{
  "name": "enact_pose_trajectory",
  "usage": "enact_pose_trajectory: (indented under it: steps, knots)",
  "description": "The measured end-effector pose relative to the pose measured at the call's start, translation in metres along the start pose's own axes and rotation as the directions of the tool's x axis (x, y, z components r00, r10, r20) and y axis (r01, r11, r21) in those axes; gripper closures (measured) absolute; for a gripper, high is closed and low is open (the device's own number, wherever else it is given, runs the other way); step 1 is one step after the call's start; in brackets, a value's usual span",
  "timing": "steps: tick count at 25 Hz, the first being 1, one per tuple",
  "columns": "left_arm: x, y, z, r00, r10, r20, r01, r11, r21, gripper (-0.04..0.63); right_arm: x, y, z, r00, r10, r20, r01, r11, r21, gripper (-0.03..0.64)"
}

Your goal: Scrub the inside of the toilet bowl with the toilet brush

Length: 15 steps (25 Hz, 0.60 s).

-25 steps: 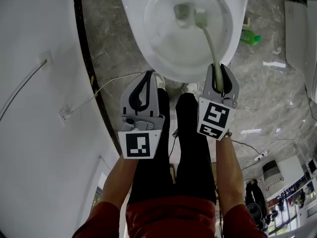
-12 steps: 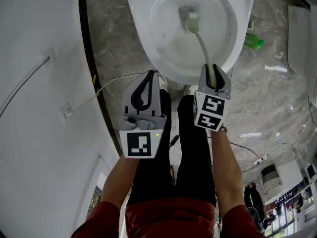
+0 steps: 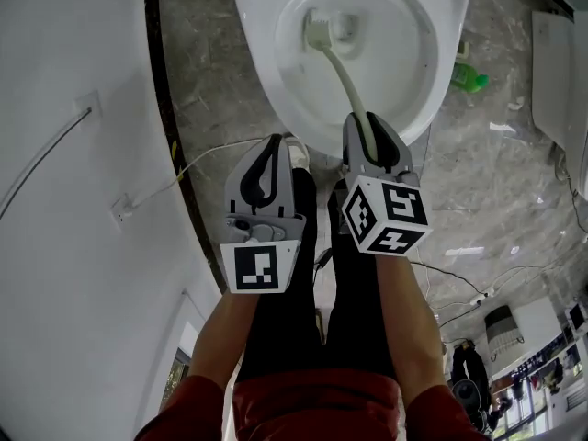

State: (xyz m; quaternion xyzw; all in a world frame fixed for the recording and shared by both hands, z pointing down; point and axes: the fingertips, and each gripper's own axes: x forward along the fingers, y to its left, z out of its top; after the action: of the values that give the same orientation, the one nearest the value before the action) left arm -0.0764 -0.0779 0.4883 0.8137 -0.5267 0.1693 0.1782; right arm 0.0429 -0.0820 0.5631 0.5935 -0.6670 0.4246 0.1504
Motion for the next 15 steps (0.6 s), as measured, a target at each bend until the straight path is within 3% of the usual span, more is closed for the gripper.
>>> enact_pose_trajectory:
  steps: [6, 11, 13, 15]
  knots:
    - [0.003, -0.005, 0.000, 1.000, -0.017, -0.009, 0.017, 1.000, 0.010, 0.589, 0.021, -0.068, -0.017, 0.981, -0.189, -0.043, 0.181, 0.972, -0.152, 0.505]
    - [0.003, -0.006, -0.004, 1.000, -0.016, -0.014, 0.016, 1.000, 0.012, 0.589, -0.012, -0.076, 0.025, 0.965, -0.243, 0.096, 0.261, 0.886, -0.383, 0.505]
    - [0.003, -0.005, -0.004, 1.000, -0.014, -0.015, 0.014, 1.000, 0.007, 0.589, -0.029, -0.068, 0.042, 0.956, -0.249, 0.152, 0.291, 0.858, -0.423, 0.505]
    - [0.004, -0.006, -0.004, 1.000, -0.015, -0.018, 0.015, 1.000, 0.009, 0.589, -0.036, -0.069, 0.044, 0.951, -0.261, 0.166, 0.307, 0.851, -0.425, 0.505]
